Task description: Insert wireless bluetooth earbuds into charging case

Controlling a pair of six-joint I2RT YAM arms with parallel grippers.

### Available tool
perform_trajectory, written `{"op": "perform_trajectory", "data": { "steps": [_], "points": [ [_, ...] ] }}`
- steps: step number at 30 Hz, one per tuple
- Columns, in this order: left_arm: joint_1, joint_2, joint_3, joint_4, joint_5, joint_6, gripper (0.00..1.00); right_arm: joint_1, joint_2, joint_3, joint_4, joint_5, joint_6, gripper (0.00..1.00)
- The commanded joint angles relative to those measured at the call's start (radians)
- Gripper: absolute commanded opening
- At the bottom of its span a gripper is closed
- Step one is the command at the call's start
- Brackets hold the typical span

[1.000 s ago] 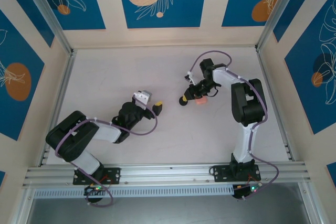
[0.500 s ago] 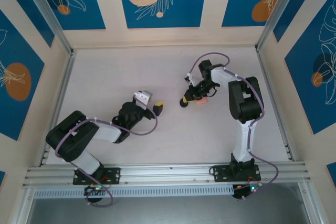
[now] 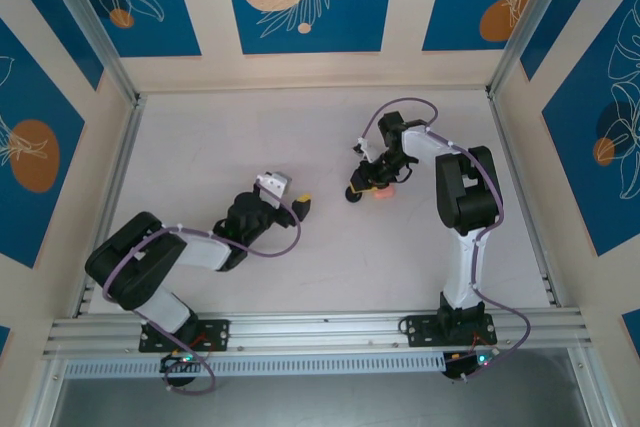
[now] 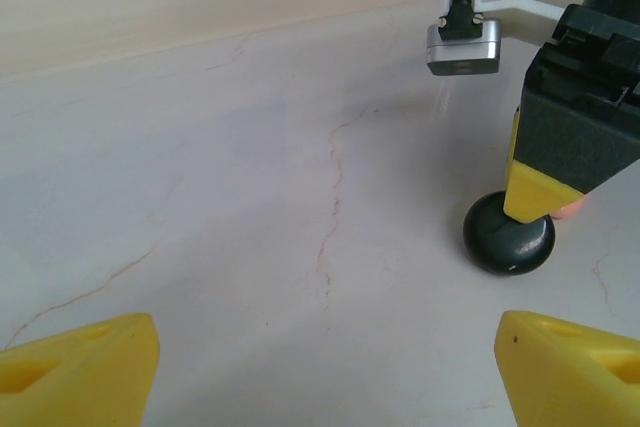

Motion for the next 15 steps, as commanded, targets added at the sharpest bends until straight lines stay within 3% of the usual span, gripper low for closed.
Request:
{"op": "perform_trajectory", "data": {
  "steps": [1,9,15],
  "points": [
    [0.009,-0.054,0.037,-0.068,-0.033,0.029,0.87,0.002,-0.041,0.035,-0.033,0.008,0.010,0.34],
    [0.022,-0.177,0.121,-0.344,-0.123,0.101,0.91,-0.007,-0.157,0.051,-0.068,0.078,0.004,0.38],
    [0.106,-0.292,0.167,-0.522,-0.197,0.146,0.95,-0.048,-0.330,0.021,-0.002,0.141,0.009,0.42]
  ]
}}
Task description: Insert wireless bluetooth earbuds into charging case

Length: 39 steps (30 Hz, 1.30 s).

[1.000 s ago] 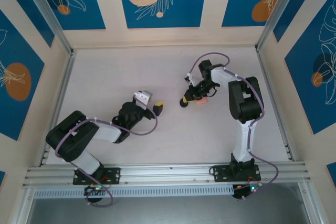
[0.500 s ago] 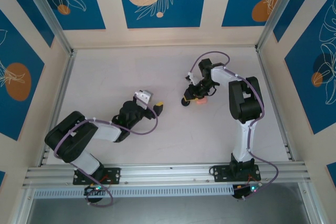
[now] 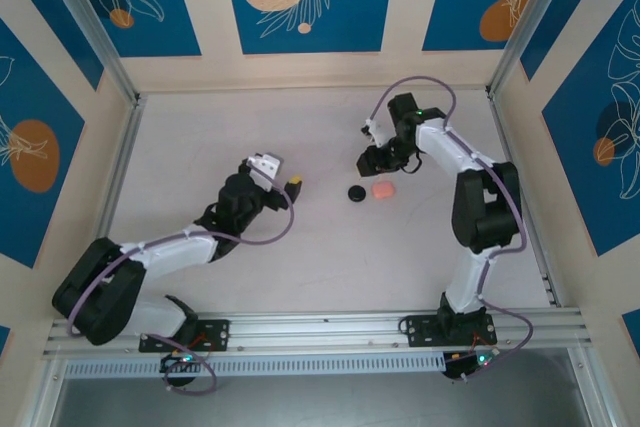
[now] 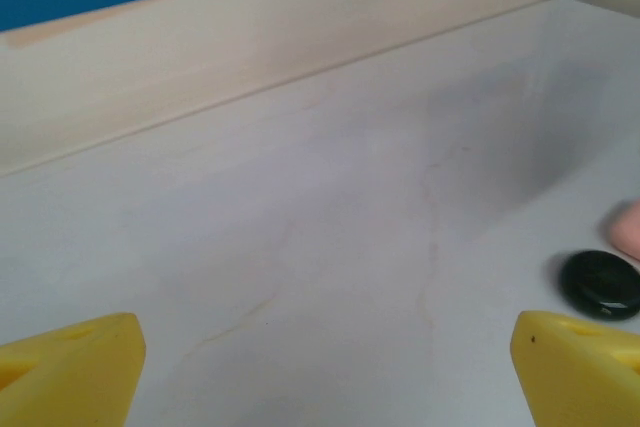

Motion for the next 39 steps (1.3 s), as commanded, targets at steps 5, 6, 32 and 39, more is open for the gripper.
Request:
{"op": "perform_trajectory", "data": {
  "steps": [5,6,32,39],
  "points": [
    [0.193,-0.117,0.037,-0.215,-0.075,0.002,1.00,-0.102,-0.320,-0.228,0.390,0.033,0.063,0.99],
    [0.226,-0.119,0.037,-0.228,-0.071,-0.004,1.00,-0.117,-0.355,-0.294,0.476,0.043,0.075,0.99],
    [0.473,0.087,-0.291,0.423,-0.090,0.022,1.00,-0.269,-0.499,-0.995,1.392,0.127,0.181,0.99],
    [0.476,0.235,-0.299,0.559,-0.084,0.020,1.00,-0.218,-0.344,-1.142,1.746,0.173,0.122,0.99]
  ]
}}
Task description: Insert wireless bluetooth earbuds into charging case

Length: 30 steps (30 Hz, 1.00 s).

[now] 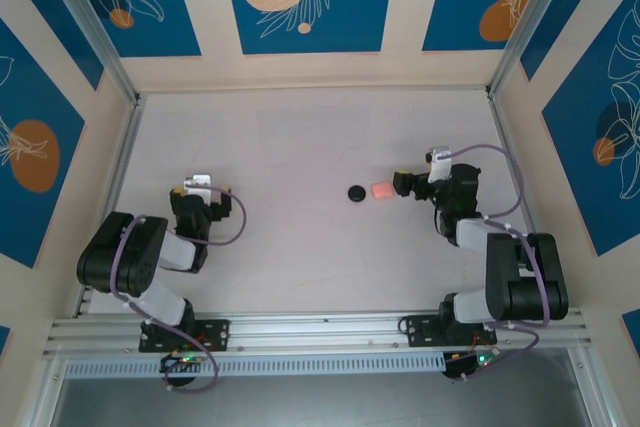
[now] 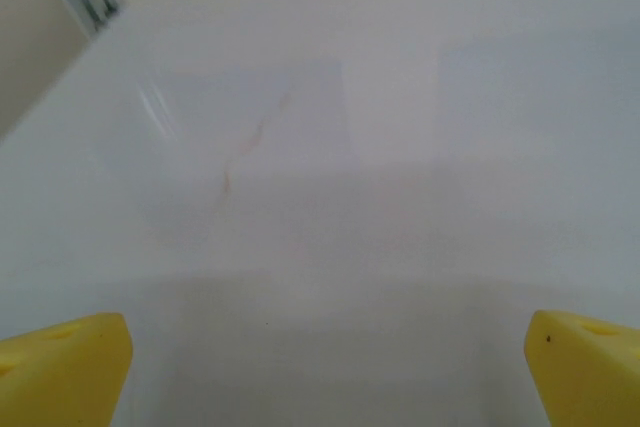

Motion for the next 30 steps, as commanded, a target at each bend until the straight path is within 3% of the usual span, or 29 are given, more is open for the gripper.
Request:
{"op": "perform_trajectory", "data": {
  "steps": [1,3,5,30],
  "points": [
    [0.020,-0.008,0.069,0.050,0.004,0.004,1.00,0.025,0.128,-0.050,0.281,0.065,-0.011,0.99],
    [0.027,-0.039,0.159,-0.186,0.017,-0.018,1.00,0.009,0.096,-0.019,0.165,0.028,-0.016,0.99],
    [0.051,-0.023,0.130,-0.093,0.046,-0.026,1.00,-0.016,0.109,-0.013,0.182,-0.017,0.001,0.99],
    [0.052,-0.027,0.136,-0.115,0.081,-0.012,1.00,-0.032,0.111,0.004,0.148,-0.010,0.027,0.99]
  ]
}}
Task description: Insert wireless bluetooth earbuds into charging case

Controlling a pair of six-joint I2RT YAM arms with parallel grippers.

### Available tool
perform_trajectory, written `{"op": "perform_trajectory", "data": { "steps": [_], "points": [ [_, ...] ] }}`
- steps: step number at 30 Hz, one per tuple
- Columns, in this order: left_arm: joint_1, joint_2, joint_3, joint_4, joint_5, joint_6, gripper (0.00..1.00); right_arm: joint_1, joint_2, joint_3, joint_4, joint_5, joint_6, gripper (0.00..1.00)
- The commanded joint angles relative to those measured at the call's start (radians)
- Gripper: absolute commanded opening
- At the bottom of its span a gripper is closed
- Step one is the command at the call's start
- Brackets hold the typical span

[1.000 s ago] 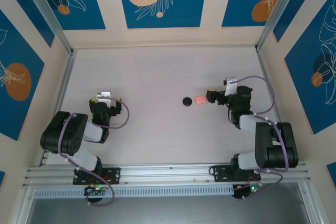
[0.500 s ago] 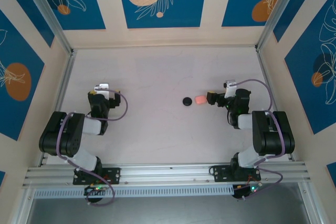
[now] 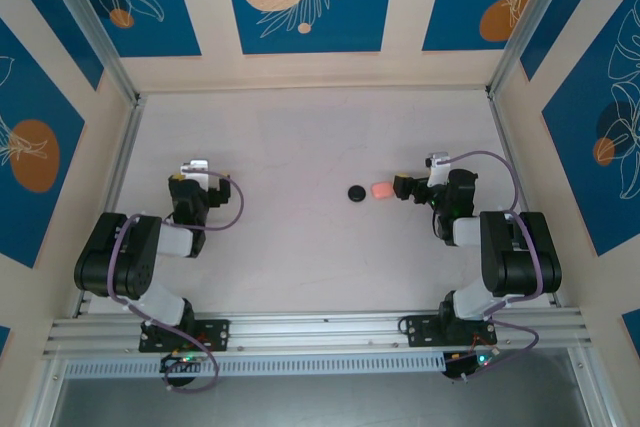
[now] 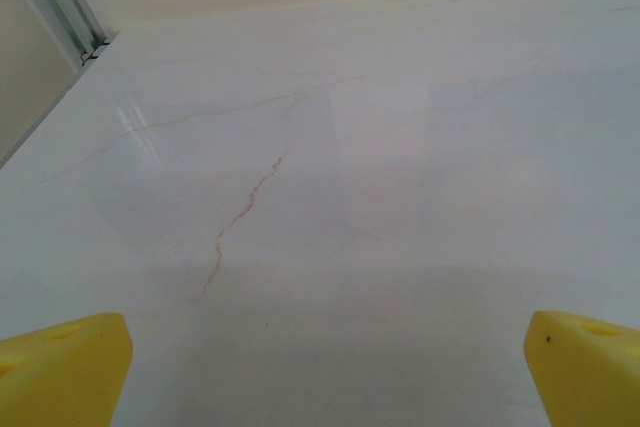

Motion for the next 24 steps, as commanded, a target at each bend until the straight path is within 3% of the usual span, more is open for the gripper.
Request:
{"op": "perform_trajectory", "data": {
  "steps": [1,24],
  "points": [
    [0.010,-0.009,0.005,0.005,0.014,-0.003,1.00,0.000,-0.006,0.016,0.028,-0.008,0.004,0.99],
    [0.010,-0.011,0.001,0.014,0.000,-0.009,1.00,0.000,-0.006,0.015,0.027,-0.006,0.003,0.99]
  ]
}}
